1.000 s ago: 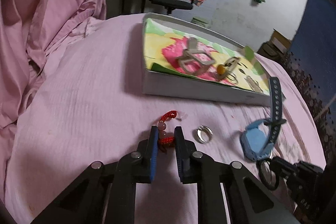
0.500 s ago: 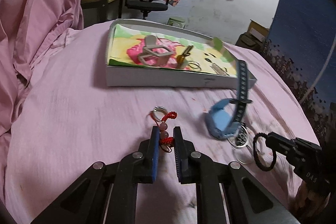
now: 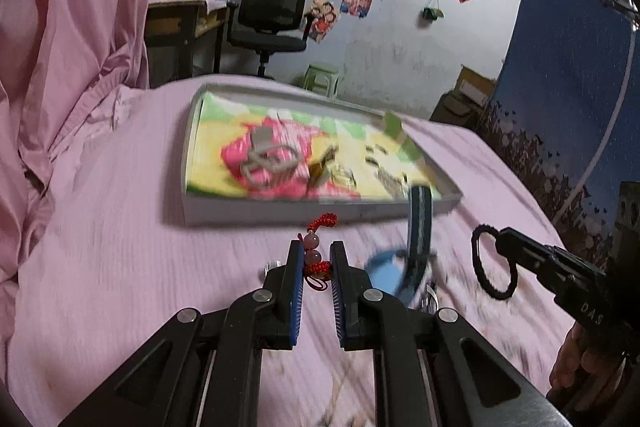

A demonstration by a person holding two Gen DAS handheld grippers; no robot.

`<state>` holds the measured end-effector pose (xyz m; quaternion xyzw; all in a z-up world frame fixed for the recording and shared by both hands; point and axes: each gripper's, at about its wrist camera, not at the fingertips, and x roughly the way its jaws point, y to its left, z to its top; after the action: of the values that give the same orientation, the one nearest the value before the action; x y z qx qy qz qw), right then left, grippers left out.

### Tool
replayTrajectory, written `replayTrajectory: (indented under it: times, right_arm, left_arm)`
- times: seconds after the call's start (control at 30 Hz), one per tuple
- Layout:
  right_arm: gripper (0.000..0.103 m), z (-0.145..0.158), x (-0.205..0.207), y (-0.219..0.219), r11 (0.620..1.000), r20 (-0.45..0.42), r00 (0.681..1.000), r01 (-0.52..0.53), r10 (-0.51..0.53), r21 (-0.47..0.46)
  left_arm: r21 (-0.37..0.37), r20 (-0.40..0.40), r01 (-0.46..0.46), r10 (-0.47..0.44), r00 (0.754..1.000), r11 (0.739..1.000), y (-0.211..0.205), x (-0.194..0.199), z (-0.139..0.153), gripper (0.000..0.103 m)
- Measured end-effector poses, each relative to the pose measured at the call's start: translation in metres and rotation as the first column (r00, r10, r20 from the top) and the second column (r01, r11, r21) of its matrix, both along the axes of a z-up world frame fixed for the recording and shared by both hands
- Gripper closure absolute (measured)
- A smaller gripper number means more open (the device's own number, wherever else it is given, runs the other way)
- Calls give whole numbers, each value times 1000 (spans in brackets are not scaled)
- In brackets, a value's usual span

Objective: Organize jewelry
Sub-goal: 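Carry the hair tie and red bracelet over the tray with both tools, then lower both tools into the tray and open them to release the items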

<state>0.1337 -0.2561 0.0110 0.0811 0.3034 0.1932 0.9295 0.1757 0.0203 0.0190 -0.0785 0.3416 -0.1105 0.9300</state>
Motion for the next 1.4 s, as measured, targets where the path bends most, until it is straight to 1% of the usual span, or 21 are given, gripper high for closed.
replayTrajectory:
  times: [0.07,0.27,0.33,0.47,0.6,0.7,0.87,1.07,1.17,1.3,1.4]
  right_arm:
    - [98,8,9,1,1000,20,1000,7,-7,3]
    - [98,28,50,6,1000,74,997,23,-22,-13]
    - [98,31,66,10,1000,76,997,28,-28,-11]
    - [98,28,95,14,999,54,998,42,-42,0]
    - [98,18,122,20,999,26,999,47,-47,-13]
    - [98,7,136,25,998,-8,998,55,-55,-10]
    - [98,-12,148,32,998,-56,997,56,-58,-38]
    - [98,-30,158,35,996,-107,992,61,-68,-71]
    - [98,-36,161,36,995,-123,990,59,-69,-79]
    - [98,-41,162,39,994,-138,988,55,-67,-92]
    - [98,-43,163,40,993,-144,988,49,-64,-103]
  left_arm:
    - [-10,19,-13,13,1000,1000,2,10,5,91]
    - [-7,86,-47,47,995,999,11,41,19,91]
    - [-13,99,-67,68,993,998,17,51,20,91]
    - [-21,100,-109,111,989,994,28,71,18,91]
    - [-23,70,-141,142,987,990,40,89,9,91]
    - [-20,28,-150,151,988,988,45,100,-1,91]
    - [21,-46,-154,155,987,988,45,112,-15,90]
    - [55,-106,-157,163,981,986,45,121,-25,90]
    - [83,-123,-149,158,980,985,41,121,-29,90]
    - [104,-119,-137,149,982,985,38,120,-29,89]
    - [96,-119,-130,141,983,987,37,119,-28,89]
